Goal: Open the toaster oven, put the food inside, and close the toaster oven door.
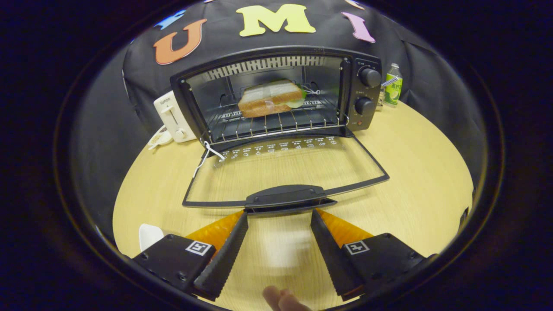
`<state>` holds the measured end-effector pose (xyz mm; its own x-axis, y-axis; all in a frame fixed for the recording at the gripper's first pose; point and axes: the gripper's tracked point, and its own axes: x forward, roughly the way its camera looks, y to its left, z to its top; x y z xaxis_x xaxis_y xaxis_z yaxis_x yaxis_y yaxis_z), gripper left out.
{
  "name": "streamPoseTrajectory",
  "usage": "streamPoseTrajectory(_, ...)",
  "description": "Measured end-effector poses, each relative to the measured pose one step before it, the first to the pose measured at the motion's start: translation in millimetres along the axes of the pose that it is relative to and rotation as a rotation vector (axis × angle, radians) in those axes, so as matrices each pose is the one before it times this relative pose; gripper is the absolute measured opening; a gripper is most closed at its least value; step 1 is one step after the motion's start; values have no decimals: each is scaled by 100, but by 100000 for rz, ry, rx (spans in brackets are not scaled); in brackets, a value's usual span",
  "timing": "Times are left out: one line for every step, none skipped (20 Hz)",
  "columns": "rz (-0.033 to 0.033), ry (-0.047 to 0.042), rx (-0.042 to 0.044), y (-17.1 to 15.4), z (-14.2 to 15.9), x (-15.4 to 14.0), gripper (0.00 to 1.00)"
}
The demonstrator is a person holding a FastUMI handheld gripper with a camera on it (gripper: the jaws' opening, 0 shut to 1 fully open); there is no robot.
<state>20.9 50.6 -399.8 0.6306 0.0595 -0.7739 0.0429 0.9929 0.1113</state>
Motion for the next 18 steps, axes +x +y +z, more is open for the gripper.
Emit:
streamPoseTrajectory(-50, -381, 895, 102, 6, 59, 96)
streamPoseTrajectory(271, -754, 1459, 86, 161, -151, 96)
streamPoseTrajectory(133, -1850, 1715, 50, 388, -156, 96)
streamPoseTrajectory(9, -224, 154, 144, -9, 53, 96)
streamPoseTrajectory(-319, -1239, 136, -47, 126, -341, 96)
streamPoseTrajectory(-447, -2061, -416, 44, 300, -154, 96)
streamPoseTrajectory(-308, -1135, -219, 12, 94, -280, 96)
streamPoseTrajectory(-57, -277, 318, 40, 141, -179, 96)
streamPoseTrajectory(-51, -1238, 1583, 82, 268, -230, 96)
streamPoseTrajectory(233, -1622, 838, 126, 275, -286, 96)
streamPoseTrajectory(77, -1736, -13, 120, 345, -279, 96)
streamPoseTrajectory(305, -3100, -1306, 205, 512, -277, 96)
streamPoseTrajectory(384, -2582, -1813, 129, 458, -286, 96)
streamPoseTrajectory(280, -1985, -1315, 71, 267, -258, 96)
streamPoseTrajectory(502, -1741, 407, 31, 369, -157, 96)
streamPoseTrajectory(701, -1659, 1448, 135, 323, -159, 96)
streamPoseTrajectory(534, -1644, 1670, 19, 399, -217, 96)
streamPoseTrajectory(203, -1138, 1405, -427, 218, 179, 96)
